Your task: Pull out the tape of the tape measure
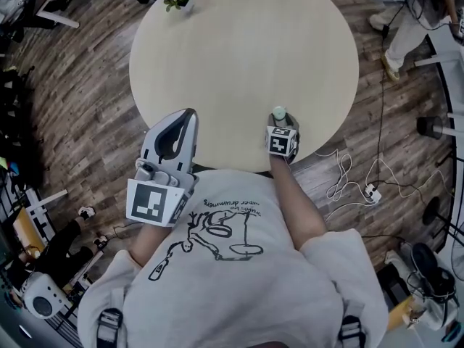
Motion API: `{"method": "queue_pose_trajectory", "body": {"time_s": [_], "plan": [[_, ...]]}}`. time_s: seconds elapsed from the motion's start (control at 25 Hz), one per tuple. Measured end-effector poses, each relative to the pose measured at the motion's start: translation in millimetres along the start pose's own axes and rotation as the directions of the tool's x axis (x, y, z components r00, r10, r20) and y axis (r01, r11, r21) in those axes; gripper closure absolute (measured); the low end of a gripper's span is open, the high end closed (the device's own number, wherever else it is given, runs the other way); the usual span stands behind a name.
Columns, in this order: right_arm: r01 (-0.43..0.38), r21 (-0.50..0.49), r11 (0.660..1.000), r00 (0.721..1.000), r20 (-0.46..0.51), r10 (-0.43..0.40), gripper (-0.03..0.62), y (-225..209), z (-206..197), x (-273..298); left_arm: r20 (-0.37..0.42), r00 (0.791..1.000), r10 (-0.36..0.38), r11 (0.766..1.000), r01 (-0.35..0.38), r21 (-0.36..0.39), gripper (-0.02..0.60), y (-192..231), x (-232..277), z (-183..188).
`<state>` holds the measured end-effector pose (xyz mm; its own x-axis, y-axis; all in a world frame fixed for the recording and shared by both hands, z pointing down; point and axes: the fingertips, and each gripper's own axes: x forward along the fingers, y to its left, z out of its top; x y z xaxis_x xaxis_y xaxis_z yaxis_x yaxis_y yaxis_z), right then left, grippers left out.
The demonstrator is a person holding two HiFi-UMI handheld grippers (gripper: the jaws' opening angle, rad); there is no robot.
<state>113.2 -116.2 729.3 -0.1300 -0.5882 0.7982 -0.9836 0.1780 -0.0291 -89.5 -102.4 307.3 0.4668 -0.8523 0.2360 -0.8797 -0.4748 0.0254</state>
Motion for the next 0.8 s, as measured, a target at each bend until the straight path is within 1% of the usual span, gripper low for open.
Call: {"method": "queue_pose_trajectory", "body": {"time_s": [0.24, 0.44, 0.6, 0.8], "plan": [[-0.027, -0.024, 0.999, 1.000, -0.002, 0.027, 0.375, -8, 6, -5, 0.003, 1.000, 0.001, 1.000, -0.001, -0.009, 0.560, 4, 2, -3], [-0.126, -0.042, 0.991, 0.992, 0.025, 0.127, 0.375, -10, 21, -23, -0.008, 1.000, -0.010, 1.000, 0.010, -0.008, 0.559, 8, 7, -11], [-0.231, -0.082, 0.969, 0.970, 0.058, 0.236, 0.375, -6, 47, -54, -0.024, 0.999, -0.044, 0.999, 0.044, -0.014, 0.558, 10, 11, -20], [-0.354, -0.169, 0.920, 0.925, 0.080, 0.371, 0.376, 6, 81, -102, -0.031, 0.995, -0.092, 0.996, 0.092, -0.022, 0.557, 6, 15, -31]]}}
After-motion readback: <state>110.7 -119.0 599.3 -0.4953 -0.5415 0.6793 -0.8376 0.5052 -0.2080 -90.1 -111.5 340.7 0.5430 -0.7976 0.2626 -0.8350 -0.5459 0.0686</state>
